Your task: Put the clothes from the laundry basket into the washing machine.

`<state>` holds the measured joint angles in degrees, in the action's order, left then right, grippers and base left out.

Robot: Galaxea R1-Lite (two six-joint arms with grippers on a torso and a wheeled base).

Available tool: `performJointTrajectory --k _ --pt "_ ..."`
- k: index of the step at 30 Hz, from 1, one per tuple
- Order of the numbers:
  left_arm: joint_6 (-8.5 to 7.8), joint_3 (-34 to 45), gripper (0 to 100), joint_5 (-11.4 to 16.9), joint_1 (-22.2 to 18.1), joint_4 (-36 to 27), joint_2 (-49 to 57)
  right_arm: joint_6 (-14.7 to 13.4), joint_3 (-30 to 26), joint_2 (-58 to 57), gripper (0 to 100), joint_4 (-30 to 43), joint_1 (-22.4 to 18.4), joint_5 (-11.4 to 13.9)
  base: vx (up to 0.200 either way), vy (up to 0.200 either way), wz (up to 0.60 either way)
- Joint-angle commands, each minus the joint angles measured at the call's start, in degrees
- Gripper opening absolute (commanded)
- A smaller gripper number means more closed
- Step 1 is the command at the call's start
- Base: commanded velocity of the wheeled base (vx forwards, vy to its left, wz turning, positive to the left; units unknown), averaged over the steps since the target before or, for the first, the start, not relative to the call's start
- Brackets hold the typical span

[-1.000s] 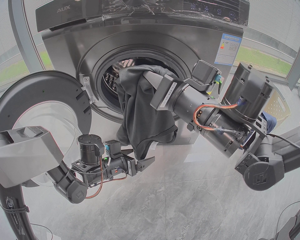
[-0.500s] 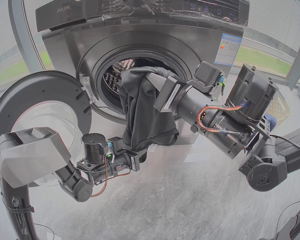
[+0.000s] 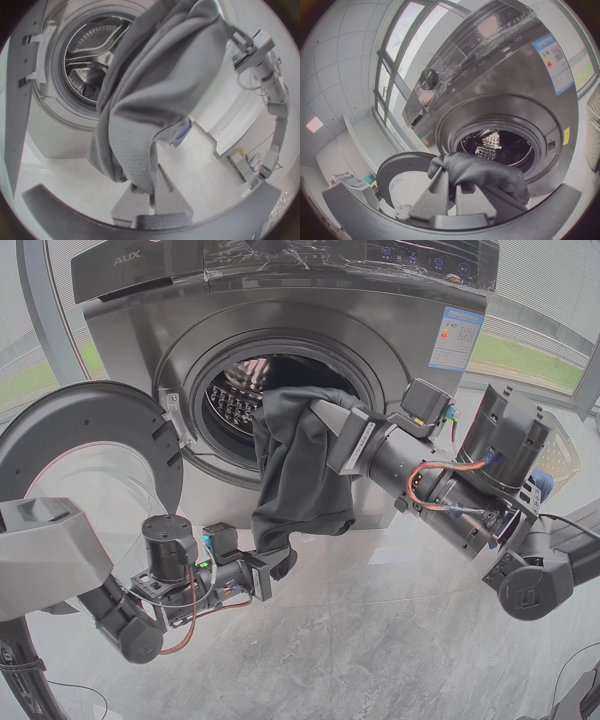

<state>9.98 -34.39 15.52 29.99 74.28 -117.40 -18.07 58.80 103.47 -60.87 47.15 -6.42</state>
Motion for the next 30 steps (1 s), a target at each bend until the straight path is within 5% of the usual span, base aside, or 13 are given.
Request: performJointTrajectory --k 1,9,24,25,28,30 --pt "-0.49 10.9 0 0.2 1.5 1.2 14.1 0.0 -6.3 0.2 0 -2.0 -3.2 0.4 0.000 0.000 0.00" --pt "-0.58 20.1 0 1.3 3.9 1.1 28.5 0.0 -12.8 0.4 0 -5.2 -2.3 1.0 0.000 0.000 0.00" --pt "0.12 17.5 0 3.6 4.6 1.2 34.3 0.0 -13.7 1.7 0 -6.6 -2.2 0.9 0.000 0.000 0.00" --pt "0.21 17.1 0 3.6 4.6 1.3 34.3 0.0 -13.9 1.8 100 -7.5 -2.2 0.9 0.000 0.000 0.00" --pt "0.30 16.1 0 3.4 4.4 1.3 34.2 0.0 -14.5 2.0 100 -7.8 -2.2 0.9 0.000 0.000 0.00" --pt "1.79 13.9 0 2.8 3.8 2.1 33.7 0.8 -17.7 3.4 100 -8.0 -3.0 0.6 0.000 0.000 0.00"
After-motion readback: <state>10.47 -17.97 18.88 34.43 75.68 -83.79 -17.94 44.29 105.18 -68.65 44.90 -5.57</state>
